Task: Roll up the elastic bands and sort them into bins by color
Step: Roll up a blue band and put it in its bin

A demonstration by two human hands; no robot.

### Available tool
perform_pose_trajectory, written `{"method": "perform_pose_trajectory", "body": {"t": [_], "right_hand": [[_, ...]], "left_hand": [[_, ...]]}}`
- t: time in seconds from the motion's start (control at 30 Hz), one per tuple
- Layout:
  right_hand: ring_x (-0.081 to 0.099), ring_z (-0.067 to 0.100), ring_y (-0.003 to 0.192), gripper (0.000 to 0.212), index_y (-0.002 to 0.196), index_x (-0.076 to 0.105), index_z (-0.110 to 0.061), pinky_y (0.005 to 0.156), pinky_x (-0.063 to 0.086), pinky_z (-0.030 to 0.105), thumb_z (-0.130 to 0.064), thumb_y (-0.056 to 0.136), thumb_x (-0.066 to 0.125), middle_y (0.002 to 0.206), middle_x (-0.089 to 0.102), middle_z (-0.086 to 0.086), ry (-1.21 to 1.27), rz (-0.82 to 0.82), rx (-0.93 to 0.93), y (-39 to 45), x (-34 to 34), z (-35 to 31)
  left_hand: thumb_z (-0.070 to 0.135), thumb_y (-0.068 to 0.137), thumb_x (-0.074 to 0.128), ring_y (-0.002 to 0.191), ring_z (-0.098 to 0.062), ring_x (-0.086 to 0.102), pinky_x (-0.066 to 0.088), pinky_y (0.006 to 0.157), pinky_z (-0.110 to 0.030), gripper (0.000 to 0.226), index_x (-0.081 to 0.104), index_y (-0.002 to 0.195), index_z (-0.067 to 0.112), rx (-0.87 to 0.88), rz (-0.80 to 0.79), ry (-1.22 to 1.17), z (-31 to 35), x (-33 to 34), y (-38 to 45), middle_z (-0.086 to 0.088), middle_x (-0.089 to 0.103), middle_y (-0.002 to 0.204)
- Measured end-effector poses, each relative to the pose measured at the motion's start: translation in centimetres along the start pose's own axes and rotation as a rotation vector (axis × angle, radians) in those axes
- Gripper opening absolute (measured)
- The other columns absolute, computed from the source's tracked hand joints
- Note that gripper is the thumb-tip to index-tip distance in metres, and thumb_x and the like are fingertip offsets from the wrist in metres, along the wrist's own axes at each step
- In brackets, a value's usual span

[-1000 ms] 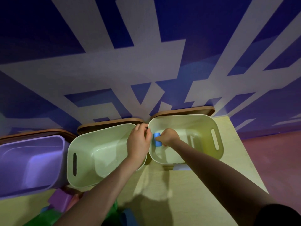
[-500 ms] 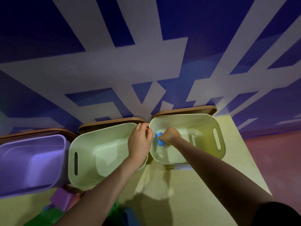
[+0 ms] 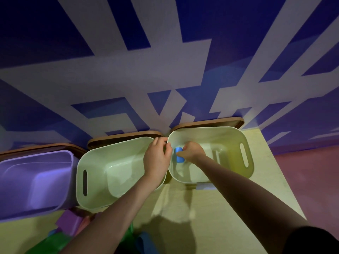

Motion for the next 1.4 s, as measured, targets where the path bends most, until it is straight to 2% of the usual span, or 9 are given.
{"method": "perform_pose_trajectory", "body": {"t": [0.1,0.2,0.4,0.67,0.83,0.97,1.13,1.23,1.4], "right_hand": [[0.053,0.021,0.072,0.03,0.069,0.057,-0.013,0.06,0.038,0.026,-0.037,0.085,0.063,0.071,0.055,0.004,0.001,-0.017,-0.028,-0.2,-0.5,0.1],[0.048,0.022,0.067,0.042,0.054,0.047,-0.016,0.052,0.033,0.025,-0.036,0.087,0.061,0.057,0.045,0.001,0.033,-0.002,-0.013,-0.6,-0.9,0.6],[0.046,0.021,0.062,0.042,0.054,0.047,-0.013,0.05,0.032,0.026,-0.034,0.088,0.06,0.056,0.044,0.002,0.083,-0.001,0.026,-0.9,-1.1,0.9],[0.058,0.019,0.063,0.017,0.068,0.062,-0.011,0.064,0.047,0.024,-0.013,0.083,0.055,0.054,0.058,0.001,0.18,0.009,0.032,-0.8,-0.8,0.5],[0.054,0.022,0.063,0.031,0.057,0.051,-0.012,0.049,0.037,0.023,-0.027,0.079,0.067,0.057,0.052,0.002,0.063,-0.01,0.053,-0.7,-0.2,0.0],[0.055,0.024,0.077,0.033,0.09,0.065,-0.006,0.065,0.039,0.027,-0.038,0.083,0.063,0.08,0.056,0.005,-0.039,-0.002,0.037,-0.8,0.3,-0.8],[0.062,0.025,0.092,0.034,0.102,0.064,-0.007,0.07,0.042,0.026,-0.034,0.081,0.063,0.097,0.066,0.008,0.036,0.158,0.074,-1.0,0.0,-0.4],[0.06,0.028,0.104,0.037,0.109,0.062,-0.006,0.082,0.045,0.03,-0.035,0.086,0.062,0.109,0.065,0.01,-0.061,0.143,0.026,-1.0,0.6,-1.0],[0.064,0.031,0.086,0.024,0.084,0.067,-0.003,0.074,0.048,0.029,-0.021,0.091,0.053,0.085,0.067,0.017,0.041,-0.026,-0.001,-1.0,0.1,-1.5]], "left_hand": [[0.021,0.093,0.049,0.086,-0.015,0.056,0.044,0.065,-0.029,0.019,0.064,0.104,0.014,0.0,-0.003,0.011,-0.1,0.0,0.0,0.003,0.062,0.097],[0.021,0.093,0.049,0.085,-0.015,0.056,0.041,0.063,-0.028,0.018,0.064,0.102,0.014,-0.001,0.003,0.005,-0.2,0.1,0.1,0.004,0.061,0.095],[0.021,0.093,0.05,0.084,-0.013,0.057,0.039,0.063,-0.025,0.018,0.064,0.103,0.015,-0.001,0.003,0.003,-0.1,0.1,0.0,0.004,0.062,0.097],[0.021,0.093,0.049,0.086,-0.016,0.057,0.046,0.065,-0.033,0.019,0.064,0.102,0.015,0.0,0.005,-0.004,-0.2,0.2,0.1,0.004,0.062,0.097],[0.021,0.093,0.049,0.085,-0.015,0.057,0.045,0.064,-0.029,0.019,0.064,0.103,0.015,0.008,0.001,-0.006,-0.2,0.1,0.0,0.004,0.062,0.097],[0.022,0.094,0.049,0.086,-0.012,0.057,0.045,0.065,-0.026,0.02,0.064,0.106,0.016,0.001,-0.006,-0.001,-0.2,0.1,0.0,0.005,0.062,0.098],[0.022,0.094,0.049,0.087,-0.013,0.057,0.047,0.066,-0.029,0.02,0.064,0.105,0.015,0.002,-0.009,-0.007,-0.1,0.1,0.0,0.004,0.062,0.099],[0.022,0.094,0.049,0.087,-0.013,0.057,0.047,0.066,-0.03,0.02,0.063,0.106,0.016,0.003,-0.01,-0.002,-0.1,0.1,0.0,0.004,0.062,0.099],[0.021,0.093,0.05,0.085,-0.016,0.057,0.046,0.064,-0.032,0.018,0.064,0.103,0.015,0.013,0.006,-0.001,-0.2,0.2,0.1,0.003,0.062,0.097]]}}
Point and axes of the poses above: each hand's wrist, its own y-axis towards the middle knuckle, its own x-axis out of the palm, z = x × y, the point moved 4 cm from there along y, towards the middle knuckle
